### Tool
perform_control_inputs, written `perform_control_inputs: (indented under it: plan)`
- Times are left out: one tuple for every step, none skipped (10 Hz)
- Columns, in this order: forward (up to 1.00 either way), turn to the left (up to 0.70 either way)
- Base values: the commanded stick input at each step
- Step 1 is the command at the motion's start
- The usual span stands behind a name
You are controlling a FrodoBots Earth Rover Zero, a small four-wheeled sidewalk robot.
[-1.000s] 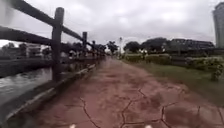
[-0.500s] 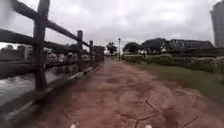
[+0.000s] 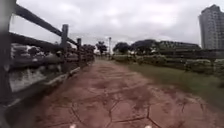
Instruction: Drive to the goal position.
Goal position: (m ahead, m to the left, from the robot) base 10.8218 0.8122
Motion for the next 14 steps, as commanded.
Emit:
perform_control_inputs:
  plan:
    - [0.85,0.01]
    - [0.85,0.01]
    - [0.85,0.01]
    - [0.85,0.01]
    - [0.85,0.01]
    - [0.85,0.01]
    - [0.85,0.01]
    - [0.85,0.01]
    - [0.85,0.01]
    - [0.85,0.01]
    - [0.85,0.01]
    - [0.85,0.01]
    - [0.85,0.01]
    - [0.85,0.01]
